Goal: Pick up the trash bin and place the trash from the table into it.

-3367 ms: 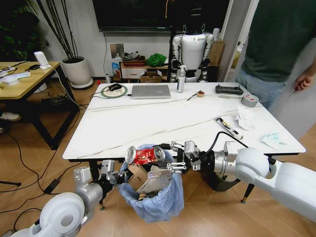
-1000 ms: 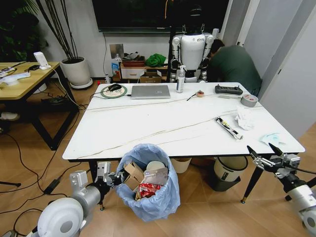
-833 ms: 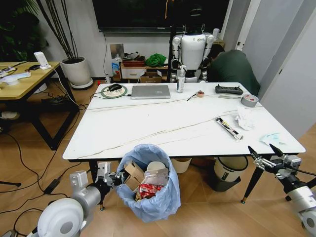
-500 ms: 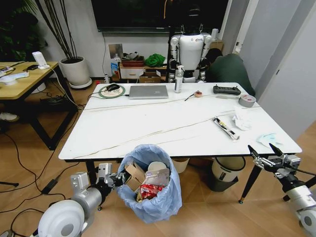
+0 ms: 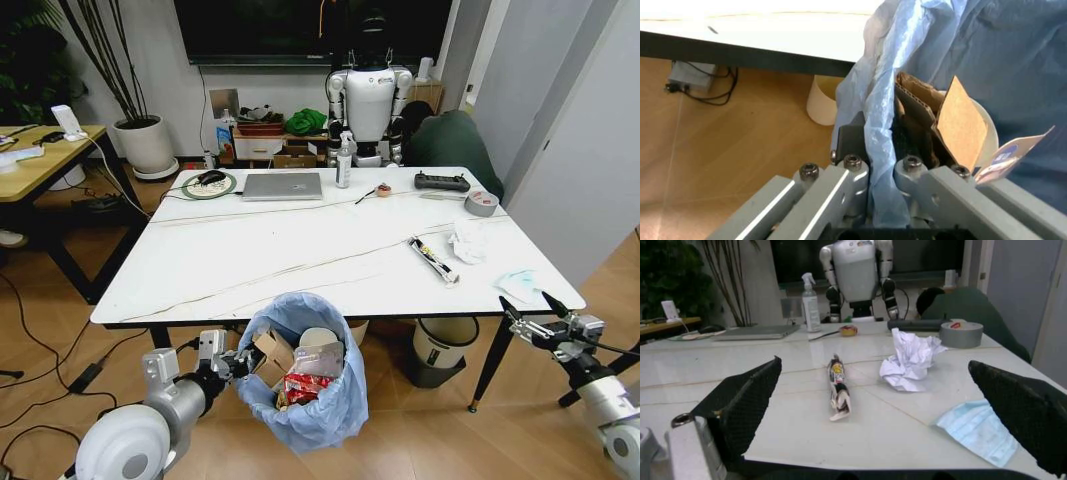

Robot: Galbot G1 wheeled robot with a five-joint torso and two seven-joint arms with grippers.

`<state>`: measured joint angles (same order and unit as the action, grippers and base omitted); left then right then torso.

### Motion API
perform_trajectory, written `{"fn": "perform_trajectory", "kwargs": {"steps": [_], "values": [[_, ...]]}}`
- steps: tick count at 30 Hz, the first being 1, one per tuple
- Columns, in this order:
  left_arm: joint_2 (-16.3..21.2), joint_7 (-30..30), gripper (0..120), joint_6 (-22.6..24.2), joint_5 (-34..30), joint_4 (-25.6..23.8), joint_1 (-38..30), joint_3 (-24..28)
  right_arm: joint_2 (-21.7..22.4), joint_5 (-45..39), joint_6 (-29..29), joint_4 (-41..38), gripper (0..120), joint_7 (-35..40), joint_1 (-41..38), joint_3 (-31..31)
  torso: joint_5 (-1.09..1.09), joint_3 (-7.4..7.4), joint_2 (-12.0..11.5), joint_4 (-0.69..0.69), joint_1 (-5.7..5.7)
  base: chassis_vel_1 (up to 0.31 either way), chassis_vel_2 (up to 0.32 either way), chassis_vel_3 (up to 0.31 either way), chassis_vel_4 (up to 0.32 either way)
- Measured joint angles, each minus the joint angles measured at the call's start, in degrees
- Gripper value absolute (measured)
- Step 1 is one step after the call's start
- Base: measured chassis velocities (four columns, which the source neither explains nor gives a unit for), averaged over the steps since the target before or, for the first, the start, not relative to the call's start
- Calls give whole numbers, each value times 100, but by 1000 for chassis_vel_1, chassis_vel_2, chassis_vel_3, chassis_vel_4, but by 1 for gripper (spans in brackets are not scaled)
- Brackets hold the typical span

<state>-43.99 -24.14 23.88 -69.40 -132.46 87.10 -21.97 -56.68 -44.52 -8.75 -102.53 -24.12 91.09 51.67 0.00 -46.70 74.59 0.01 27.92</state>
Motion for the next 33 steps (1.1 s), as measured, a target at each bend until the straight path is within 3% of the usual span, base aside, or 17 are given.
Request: {"fn": "perform_trajectory", "kwargs": {"steps": [33], "values": [[16,-20,0,11,-12,-92,71,-28,108,-152,4,75,100,-61,6,12,1,0,-1,-1,0,-89,-93,87,88]]}}
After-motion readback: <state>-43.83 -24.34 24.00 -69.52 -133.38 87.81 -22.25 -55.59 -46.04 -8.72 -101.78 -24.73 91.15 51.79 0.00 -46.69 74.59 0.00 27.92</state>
